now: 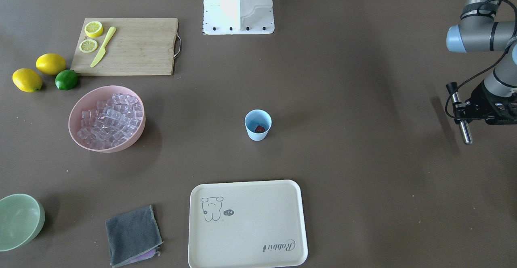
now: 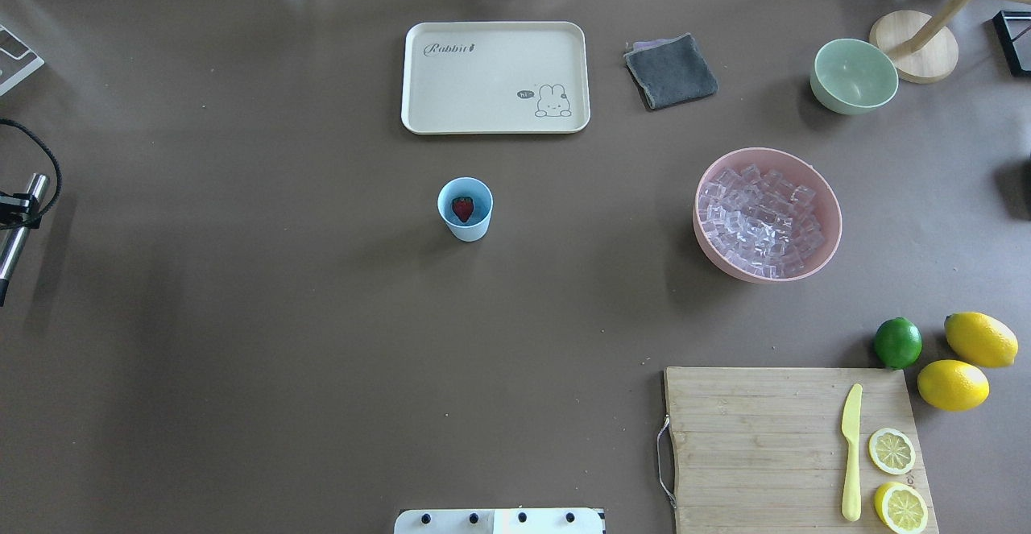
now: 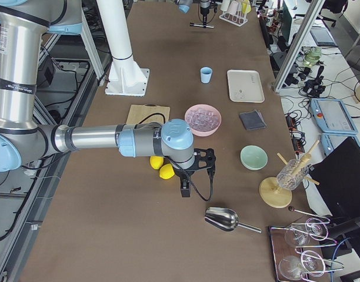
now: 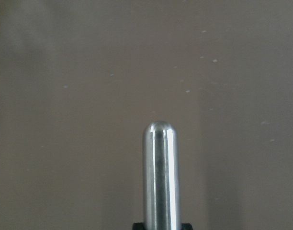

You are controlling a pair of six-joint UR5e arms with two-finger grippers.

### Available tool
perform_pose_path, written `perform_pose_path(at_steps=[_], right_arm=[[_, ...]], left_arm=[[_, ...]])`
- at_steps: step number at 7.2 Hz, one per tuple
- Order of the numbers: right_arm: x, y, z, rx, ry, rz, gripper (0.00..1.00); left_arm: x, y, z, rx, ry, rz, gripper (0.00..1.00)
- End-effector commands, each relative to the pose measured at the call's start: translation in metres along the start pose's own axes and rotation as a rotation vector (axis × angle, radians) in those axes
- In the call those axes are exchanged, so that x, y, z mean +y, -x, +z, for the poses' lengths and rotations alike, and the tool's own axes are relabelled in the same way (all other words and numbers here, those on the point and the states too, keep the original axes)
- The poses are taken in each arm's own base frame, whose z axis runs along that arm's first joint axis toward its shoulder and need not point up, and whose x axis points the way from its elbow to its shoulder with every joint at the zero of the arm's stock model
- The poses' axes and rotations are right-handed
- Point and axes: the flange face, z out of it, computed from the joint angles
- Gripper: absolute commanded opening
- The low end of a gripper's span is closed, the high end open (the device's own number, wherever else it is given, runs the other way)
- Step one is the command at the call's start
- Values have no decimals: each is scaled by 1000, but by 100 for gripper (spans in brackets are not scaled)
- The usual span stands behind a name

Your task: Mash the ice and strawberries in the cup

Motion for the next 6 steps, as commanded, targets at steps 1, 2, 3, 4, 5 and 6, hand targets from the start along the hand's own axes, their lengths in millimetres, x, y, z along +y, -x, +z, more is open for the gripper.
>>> perform_pose_path(at_steps=[1,2,3,4,5,6], right_arm=[[0,0,0,0,1,1,100],[0,0,0,0,1,1,100],[0,-1,0,0,0,2,100],[0,0,-4,-1,-10,-2,100],[0,3,-7,1,-15,-12,100],[0,2,-7,2,-15,-12,100]], left_arm=[[2,8,6,-4,-3,-1,97],[-1,8,-1,6,-13,-2,98],[-12,23,-16,5,-40,-35,98],[-22,52,-44,68,-36,-65,98],[-32,79,-71,122,-21,-65,98],[-36,110,-96,120,-35,-56,98]])
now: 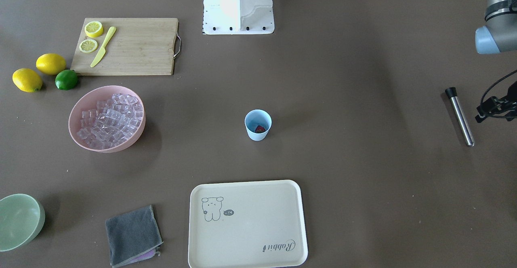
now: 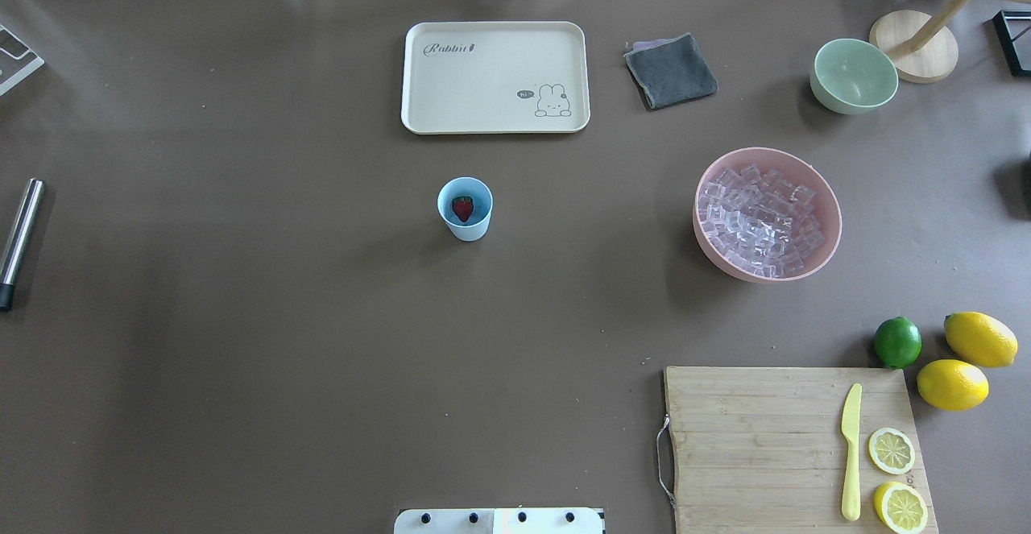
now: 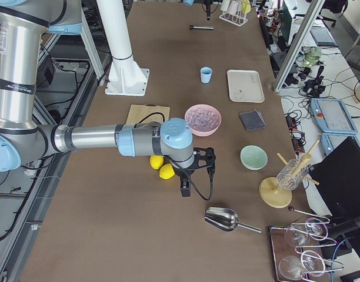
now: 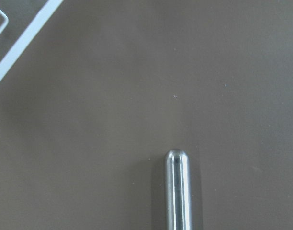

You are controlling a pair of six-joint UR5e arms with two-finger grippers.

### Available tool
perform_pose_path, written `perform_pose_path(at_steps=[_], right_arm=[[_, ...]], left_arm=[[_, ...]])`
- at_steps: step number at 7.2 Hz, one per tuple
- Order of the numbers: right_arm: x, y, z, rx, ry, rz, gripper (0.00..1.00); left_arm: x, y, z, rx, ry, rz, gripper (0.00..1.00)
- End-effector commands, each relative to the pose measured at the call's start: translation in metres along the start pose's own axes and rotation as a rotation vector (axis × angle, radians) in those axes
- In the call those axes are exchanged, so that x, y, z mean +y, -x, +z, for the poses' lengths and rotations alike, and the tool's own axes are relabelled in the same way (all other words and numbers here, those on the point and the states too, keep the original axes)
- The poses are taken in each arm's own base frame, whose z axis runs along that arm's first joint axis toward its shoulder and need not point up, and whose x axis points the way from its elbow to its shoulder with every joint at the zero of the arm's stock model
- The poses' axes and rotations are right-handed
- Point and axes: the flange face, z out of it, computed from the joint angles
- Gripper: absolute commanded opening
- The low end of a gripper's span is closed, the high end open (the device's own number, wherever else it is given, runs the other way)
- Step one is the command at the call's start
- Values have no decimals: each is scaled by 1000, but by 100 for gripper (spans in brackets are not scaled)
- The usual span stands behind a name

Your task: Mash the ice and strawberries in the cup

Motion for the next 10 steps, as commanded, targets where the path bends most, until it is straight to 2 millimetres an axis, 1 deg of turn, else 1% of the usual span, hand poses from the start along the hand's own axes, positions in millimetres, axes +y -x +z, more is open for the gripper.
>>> perform_pose_path(at_steps=[1,2,3,4,5,6,7,8,9,10], right_arm=[[0,1,-1,2,-3,-4,100],[1,0,0,0,-1,-1,100],[1,1,-1,0,-2,-2,100],[0,2,-2,-1,-4,-5,100],[0,2,-2,-3,-4,-5,100],[0,3,-3,-4,-5,-6,100],[0,4,-4,-6,-9,-9,100],[2,5,-5,-6,-10,-12,100],[2,6,-5,-9,-10,-10,100],[2,5,-5,-9,-8,-9,100]], left_arm=[[-11,57,-66,42,-14,17,98],[-6,60,-113,37,-37,5,98],[28,57,-146,29,-49,-25,98],[59,57,-153,24,-48,-33,98],[68,72,-139,17,-19,-62,98],[68,79,-133,17,-10,-71,98],[71,81,-139,18,-38,-60,98],[69,84,-149,23,-71,-12,98],[66,87,-157,14,-89,-16,98],[63,86,-160,13,-92,-17,98]])
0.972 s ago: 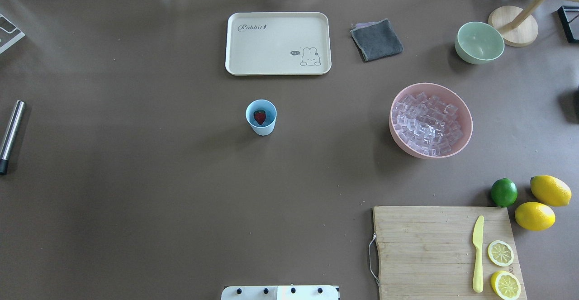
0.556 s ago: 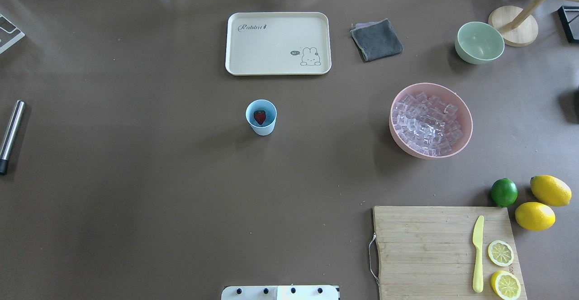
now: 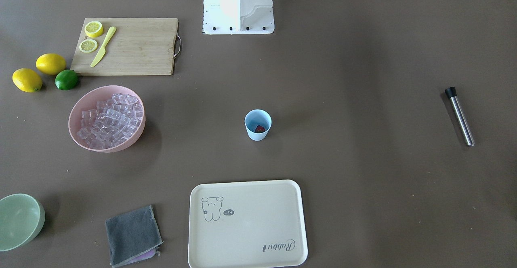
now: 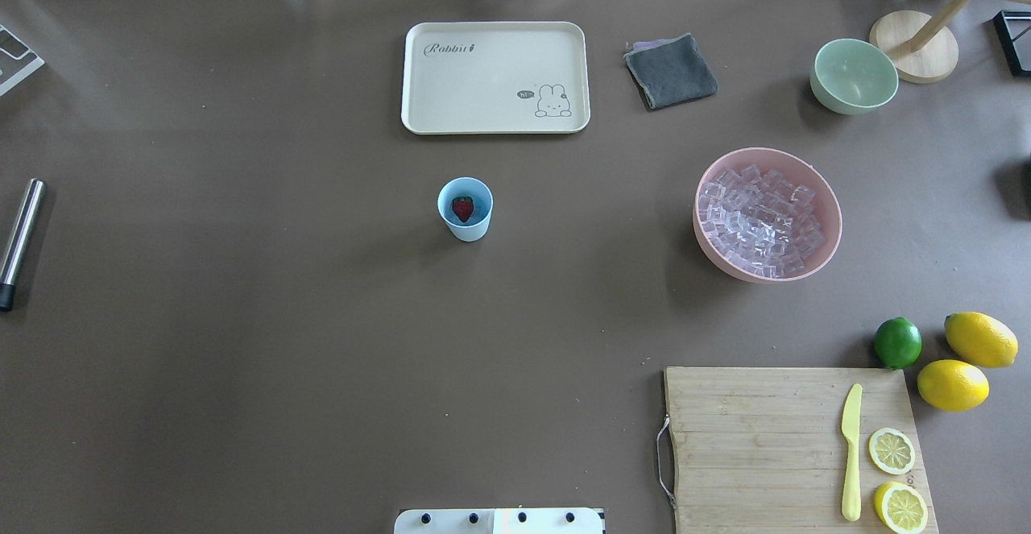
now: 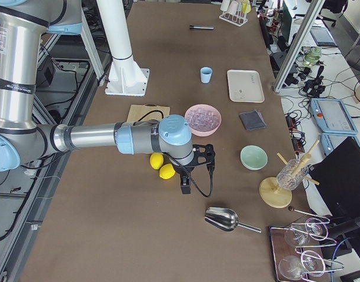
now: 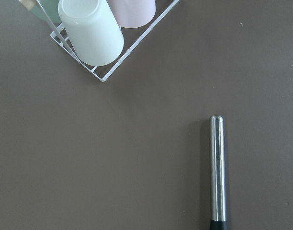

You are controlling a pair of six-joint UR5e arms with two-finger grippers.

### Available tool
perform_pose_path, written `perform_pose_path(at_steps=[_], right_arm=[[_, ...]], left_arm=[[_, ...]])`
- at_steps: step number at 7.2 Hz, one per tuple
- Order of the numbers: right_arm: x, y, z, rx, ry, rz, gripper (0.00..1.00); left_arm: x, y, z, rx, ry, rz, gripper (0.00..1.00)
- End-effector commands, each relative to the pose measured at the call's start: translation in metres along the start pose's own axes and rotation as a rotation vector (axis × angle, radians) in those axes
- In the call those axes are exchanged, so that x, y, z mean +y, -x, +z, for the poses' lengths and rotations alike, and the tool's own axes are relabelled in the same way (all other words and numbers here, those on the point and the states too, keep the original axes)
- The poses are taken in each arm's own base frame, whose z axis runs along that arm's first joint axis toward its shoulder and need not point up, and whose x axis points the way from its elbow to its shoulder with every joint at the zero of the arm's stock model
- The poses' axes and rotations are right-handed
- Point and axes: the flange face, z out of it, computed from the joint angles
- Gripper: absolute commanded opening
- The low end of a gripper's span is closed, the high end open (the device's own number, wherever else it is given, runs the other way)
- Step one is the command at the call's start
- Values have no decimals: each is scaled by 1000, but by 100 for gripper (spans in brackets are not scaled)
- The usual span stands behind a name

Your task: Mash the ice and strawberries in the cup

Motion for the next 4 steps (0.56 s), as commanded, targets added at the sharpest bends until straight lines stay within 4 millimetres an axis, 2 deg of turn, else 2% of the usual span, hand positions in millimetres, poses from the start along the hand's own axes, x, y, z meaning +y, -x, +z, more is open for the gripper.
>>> perform_pose_path(at_steps=[1,3,4], right_arm=[[2,-1,1,-3,3,4,100],[4,-1,2,-6,5,5,100],[4,0,1,-7,4,4,100]], left_arm=[[0,6,-4,-13,45,-61,98],[11,-9,-16,-20,99,-98,98],[26,2,-11,-18,123,-59,98]])
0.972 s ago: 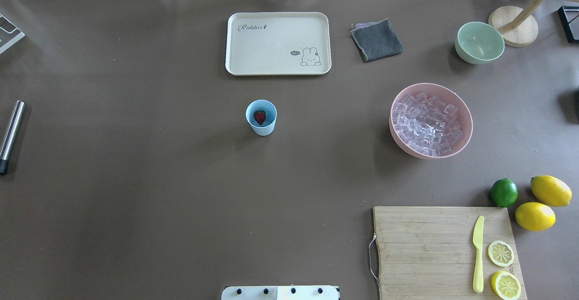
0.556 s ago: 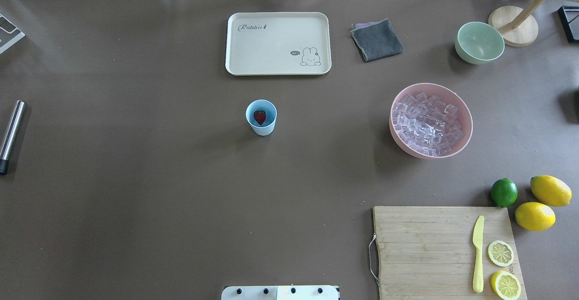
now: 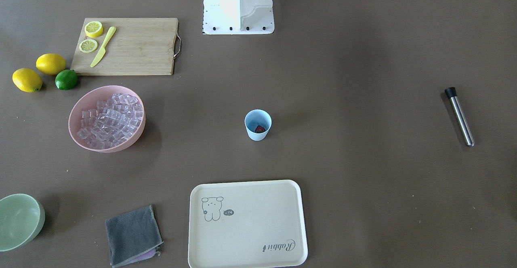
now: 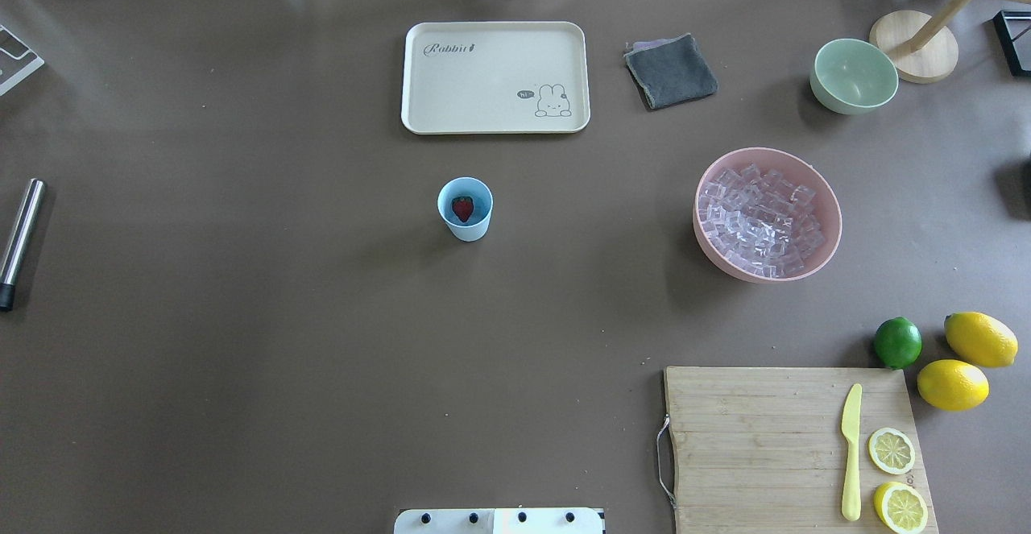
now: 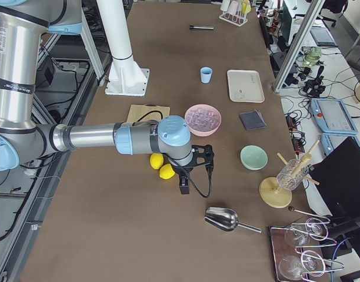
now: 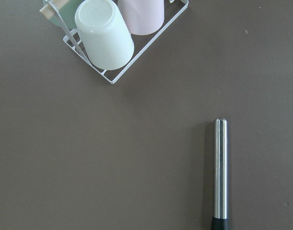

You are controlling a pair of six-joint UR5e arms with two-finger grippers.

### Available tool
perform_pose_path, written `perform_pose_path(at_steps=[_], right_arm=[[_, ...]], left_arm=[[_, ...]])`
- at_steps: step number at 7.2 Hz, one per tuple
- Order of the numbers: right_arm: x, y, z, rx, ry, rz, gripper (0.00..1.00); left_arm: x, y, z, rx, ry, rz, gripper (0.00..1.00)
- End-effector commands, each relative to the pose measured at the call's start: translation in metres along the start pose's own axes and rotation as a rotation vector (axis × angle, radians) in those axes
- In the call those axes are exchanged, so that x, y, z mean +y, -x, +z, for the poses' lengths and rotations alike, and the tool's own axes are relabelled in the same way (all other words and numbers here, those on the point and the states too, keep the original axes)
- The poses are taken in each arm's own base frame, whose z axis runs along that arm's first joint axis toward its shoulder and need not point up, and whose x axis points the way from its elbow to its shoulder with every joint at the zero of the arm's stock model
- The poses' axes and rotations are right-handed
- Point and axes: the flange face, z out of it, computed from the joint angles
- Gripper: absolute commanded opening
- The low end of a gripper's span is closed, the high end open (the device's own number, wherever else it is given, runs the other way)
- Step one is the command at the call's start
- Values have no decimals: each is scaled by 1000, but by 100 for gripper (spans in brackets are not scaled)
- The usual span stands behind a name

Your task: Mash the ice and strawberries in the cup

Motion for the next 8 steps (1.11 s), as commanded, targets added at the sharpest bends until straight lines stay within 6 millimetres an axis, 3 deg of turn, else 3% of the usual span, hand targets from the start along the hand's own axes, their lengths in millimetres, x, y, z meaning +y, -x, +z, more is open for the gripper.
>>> perform_pose_path(at_steps=[1,8], right_arm=[[1,2,-2,0,-4,-4,100],[5,1,0,-2,2,2,100]], left_arm=[[16,9,5,-2,35,39,98],[16,33,28,-5,77,1,98]])
